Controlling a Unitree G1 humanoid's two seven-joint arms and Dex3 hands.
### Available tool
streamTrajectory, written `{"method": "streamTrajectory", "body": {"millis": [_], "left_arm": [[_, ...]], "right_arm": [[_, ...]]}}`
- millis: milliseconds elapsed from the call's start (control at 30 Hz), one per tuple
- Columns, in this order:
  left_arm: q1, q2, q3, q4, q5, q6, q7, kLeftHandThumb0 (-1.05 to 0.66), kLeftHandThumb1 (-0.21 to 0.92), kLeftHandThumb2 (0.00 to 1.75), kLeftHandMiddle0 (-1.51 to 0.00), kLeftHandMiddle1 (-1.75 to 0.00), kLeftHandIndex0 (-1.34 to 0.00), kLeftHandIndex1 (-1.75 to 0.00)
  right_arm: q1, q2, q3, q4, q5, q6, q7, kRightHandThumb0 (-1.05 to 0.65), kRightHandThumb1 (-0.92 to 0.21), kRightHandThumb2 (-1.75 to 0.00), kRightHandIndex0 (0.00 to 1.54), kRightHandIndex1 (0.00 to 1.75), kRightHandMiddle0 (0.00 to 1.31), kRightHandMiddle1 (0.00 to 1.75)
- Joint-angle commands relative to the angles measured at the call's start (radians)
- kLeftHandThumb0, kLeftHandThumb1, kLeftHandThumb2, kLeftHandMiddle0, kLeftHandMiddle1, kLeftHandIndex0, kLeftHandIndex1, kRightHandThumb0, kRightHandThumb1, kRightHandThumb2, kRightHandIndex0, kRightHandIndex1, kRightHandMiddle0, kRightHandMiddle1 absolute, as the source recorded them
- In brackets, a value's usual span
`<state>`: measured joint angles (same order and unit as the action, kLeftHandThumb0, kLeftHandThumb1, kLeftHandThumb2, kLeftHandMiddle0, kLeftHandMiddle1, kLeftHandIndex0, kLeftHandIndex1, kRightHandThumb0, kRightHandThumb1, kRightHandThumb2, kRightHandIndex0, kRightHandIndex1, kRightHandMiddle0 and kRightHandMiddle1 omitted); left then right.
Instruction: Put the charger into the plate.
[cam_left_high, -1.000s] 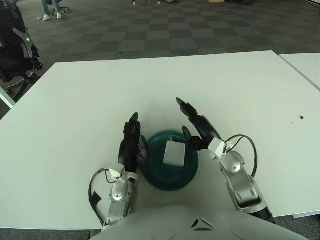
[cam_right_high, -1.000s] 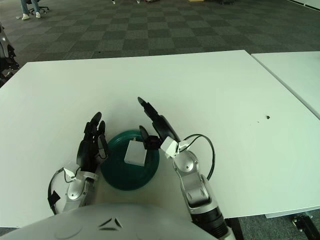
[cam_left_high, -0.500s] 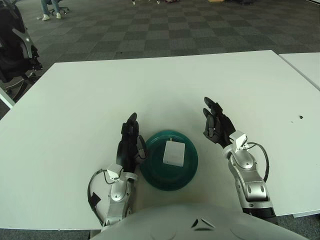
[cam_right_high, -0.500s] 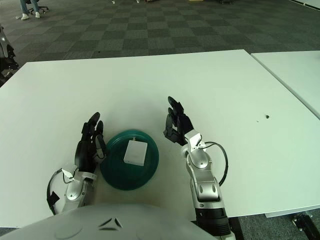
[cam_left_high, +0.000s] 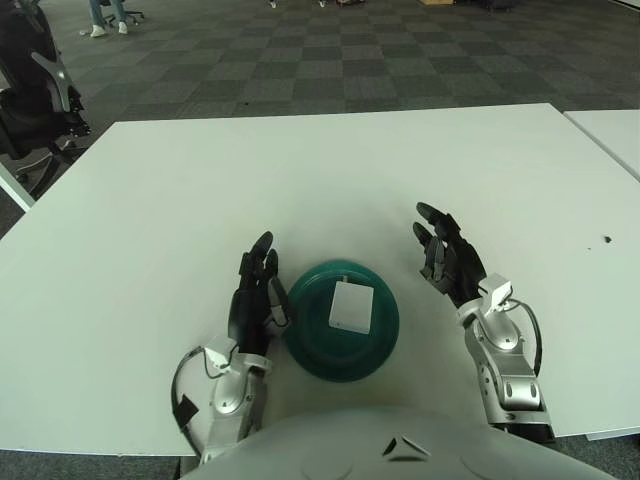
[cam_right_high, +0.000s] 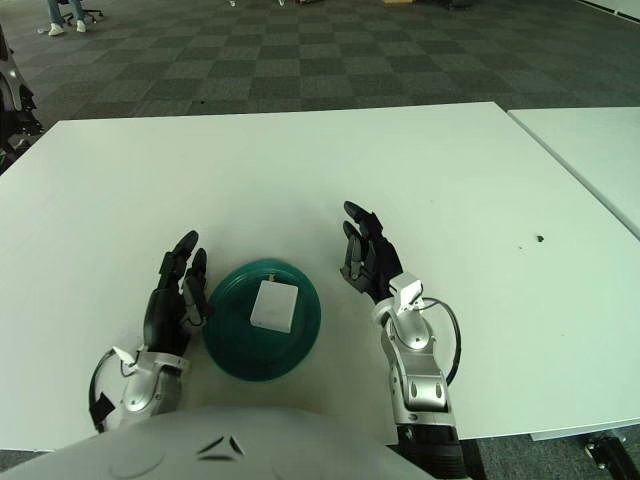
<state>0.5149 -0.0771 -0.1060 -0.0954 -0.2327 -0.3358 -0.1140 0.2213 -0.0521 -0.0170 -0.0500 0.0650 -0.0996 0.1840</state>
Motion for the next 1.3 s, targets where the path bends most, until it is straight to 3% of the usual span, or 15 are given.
{"method": "streamTrajectory", "body": {"millis": [0, 233, 433, 600, 733, 867, 1100, 1267], "left_arm": [[0.045, 0.027, 0.021, -0.023, -0.024, 0.068, -0.012, -1.01, 0.92, 1.06, -0.2, -0.02, 0.0, -0.58], [0.082, 0.045, 0.066, -0.059, -0.022, 0.099, 0.0, -1.0, 0.92, 1.07, -0.23, -0.02, 0.0, -0.59], [0.101, 0.042, 0.079, -0.052, 0.021, 0.089, 0.014, -0.99, 0.92, 1.07, -0.23, -0.02, 0.0, -0.61], [0.109, 0.034, 0.079, -0.04, 0.069, 0.071, 0.031, -0.99, 0.92, 1.07, -0.22, -0.01, 0.0, -0.59], [0.106, 0.023, 0.079, -0.021, 0.087, 0.059, 0.04, -0.99, 0.92, 1.06, -0.19, -0.01, 0.0, -0.52], [0.093, 0.005, 0.08, 0.007, 0.083, 0.041, 0.043, -0.98, 0.92, 1.06, -0.16, 0.0, 0.0, -0.46], [0.089, -0.018, 0.072, 0.012, 0.117, 0.029, 0.067, -0.97, 0.92, 1.05, -0.14, 0.0, 0.0, -0.42], [0.087, -0.028, 0.057, 0.012, 0.164, 0.021, 0.096, -0.97, 0.92, 1.05, -0.14, 0.0, 0.0, -0.43]], "right_arm": [[-0.017, -0.016, -0.019, 0.089, 0.008, -0.043, 0.01, -0.91, -0.92, -0.95, 0.22, 0.01, 0.0, 0.51], [0.0, 0.003, 0.002, 0.161, -0.011, -0.113, -0.008, -0.91, -0.92, -0.98, 0.16, 0.0, 0.0, 0.41], [0.065, 0.027, 0.059, 0.125, -0.05, -0.167, -0.032, -0.91, -0.92, -1.0, 0.12, 0.0, 0.0, 0.37], [0.109, 0.041, 0.095, 0.106, -0.045, -0.206, -0.031, -0.92, -0.92, -0.98, 0.12, 0.0, 0.0, 0.41], [0.128, 0.043, 0.089, 0.176, -0.021, -0.255, -0.019, -0.91, -0.92, -0.96, 0.14, 0.01, 0.0, 0.48], [0.119, 0.047, 0.068, 0.295, -0.019, -0.306, -0.024, -0.9, -0.92, -0.94, 0.14, 0.01, 0.0, 0.5], [0.103, 0.068, 0.068, 0.346, -0.055, -0.307, -0.077, -0.92, -0.92, -0.91, 0.14, 0.0, 0.0, 0.47], [0.096, 0.102, 0.107, 0.367, -0.107, -0.332, -0.133, -0.94, -0.92, -0.9, 0.1, 0.0, 0.0, 0.34]]}}
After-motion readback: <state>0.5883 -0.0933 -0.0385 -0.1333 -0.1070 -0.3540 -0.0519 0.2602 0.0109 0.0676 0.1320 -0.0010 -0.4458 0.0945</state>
